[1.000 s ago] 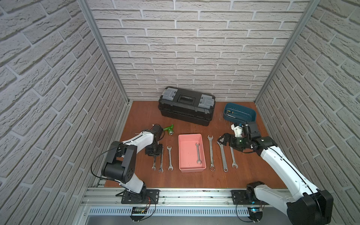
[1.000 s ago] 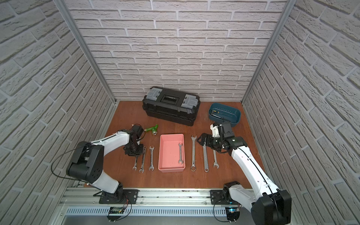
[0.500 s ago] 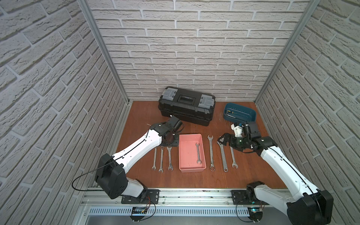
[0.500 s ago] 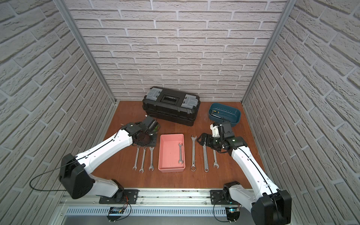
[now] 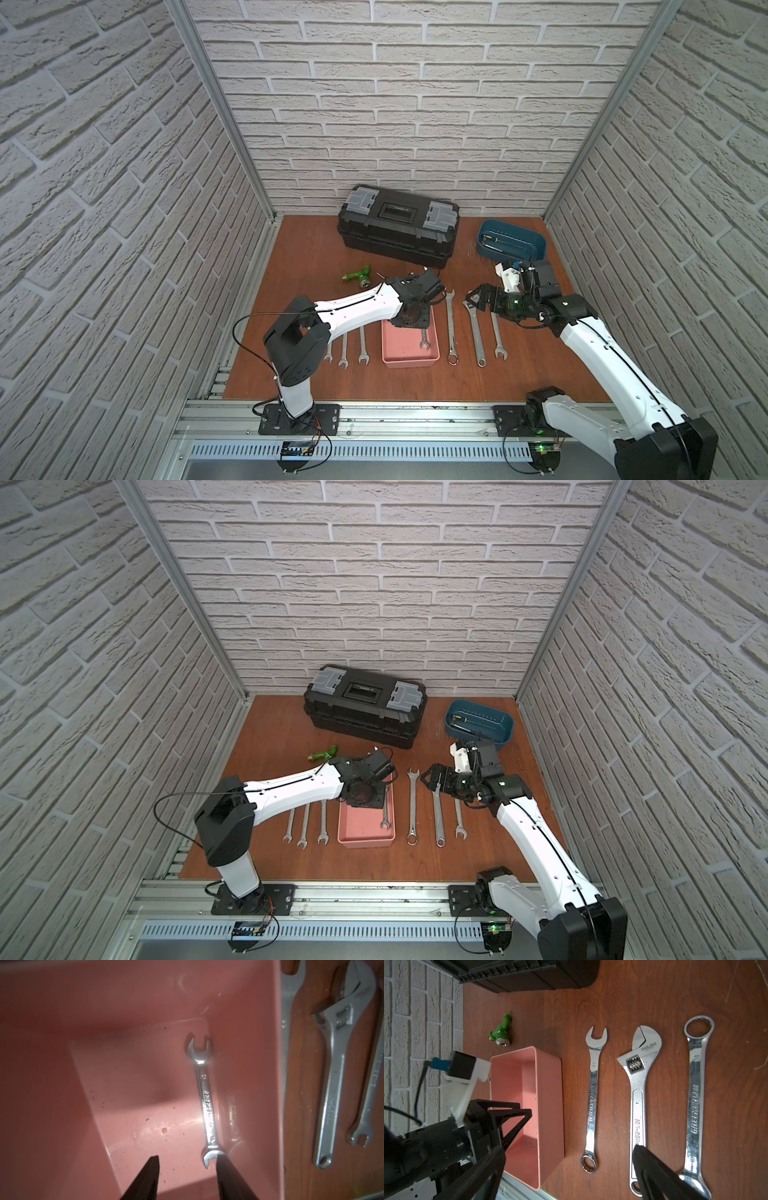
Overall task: Take out the wrench from the storage box
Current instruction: Adjust the wrench in the storage box.
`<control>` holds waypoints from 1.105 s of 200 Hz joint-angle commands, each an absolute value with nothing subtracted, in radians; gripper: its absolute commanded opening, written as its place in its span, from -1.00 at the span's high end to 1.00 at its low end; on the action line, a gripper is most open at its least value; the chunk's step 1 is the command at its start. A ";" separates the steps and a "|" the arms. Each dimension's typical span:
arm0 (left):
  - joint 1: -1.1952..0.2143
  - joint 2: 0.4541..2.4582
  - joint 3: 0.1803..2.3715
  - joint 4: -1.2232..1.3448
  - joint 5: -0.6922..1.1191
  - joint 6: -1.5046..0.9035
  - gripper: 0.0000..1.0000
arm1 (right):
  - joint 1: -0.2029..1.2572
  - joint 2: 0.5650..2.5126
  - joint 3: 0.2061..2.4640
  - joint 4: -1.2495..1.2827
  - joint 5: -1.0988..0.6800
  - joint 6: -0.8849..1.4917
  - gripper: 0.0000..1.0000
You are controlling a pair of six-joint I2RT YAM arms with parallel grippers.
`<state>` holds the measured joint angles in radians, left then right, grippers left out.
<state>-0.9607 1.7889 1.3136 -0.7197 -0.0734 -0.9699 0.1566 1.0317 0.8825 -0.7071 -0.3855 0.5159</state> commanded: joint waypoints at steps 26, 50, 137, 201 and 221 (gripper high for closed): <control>-0.970 1.846 1.265 -0.594 -0.043 -1.042 0.04 | 0.141 1.009 0.887 -0.704 -0.375 0.502 -1.00; -0.973 1.872 1.253 -0.576 -0.041 -1.060 0.04 | 0.141 1.009 0.886 -0.707 -0.375 0.502 -1.00; -0.972 1.925 1.239 -0.556 -0.038 -1.090 0.02 | 0.140 1.009 0.878 -0.701 -0.385 0.505 -1.00; -0.992 1.972 1.285 -0.674 -0.113 -1.085 0.03 | 0.140 1.006 0.871 -0.698 -0.389 0.505 -1.00; -1.002 2.008 1.321 -0.749 -0.157 -1.066 0.05 | 0.140 1.006 0.876 -0.698 -0.387 0.503 -1.00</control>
<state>-0.9897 1.9343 1.3087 -0.6220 -0.1032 -1.0760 0.1501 1.0264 0.8803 -0.7074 -0.3824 0.5159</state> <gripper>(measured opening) 0.479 0.997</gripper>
